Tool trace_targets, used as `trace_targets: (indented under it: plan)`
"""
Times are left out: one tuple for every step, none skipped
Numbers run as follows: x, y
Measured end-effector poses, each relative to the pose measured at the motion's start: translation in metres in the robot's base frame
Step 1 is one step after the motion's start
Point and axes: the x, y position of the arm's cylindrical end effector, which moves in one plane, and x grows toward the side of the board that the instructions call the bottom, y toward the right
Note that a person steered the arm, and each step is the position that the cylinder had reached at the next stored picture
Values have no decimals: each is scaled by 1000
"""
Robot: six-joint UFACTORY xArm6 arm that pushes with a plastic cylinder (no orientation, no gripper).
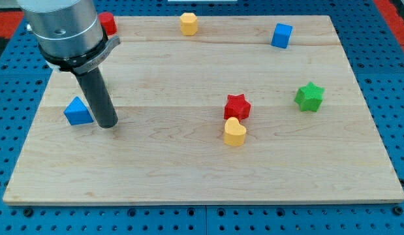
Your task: Move your arm towards the center
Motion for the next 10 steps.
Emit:
trace_targets:
  plan:
    - [0,0]
    - [-7,23]
    - [-18,27]
    - [-37,38]
    - [-59,43]
    - [-59,43]
    - [-60,43]
    - [-71,48]
    - [-73,48]
    - [-104,73]
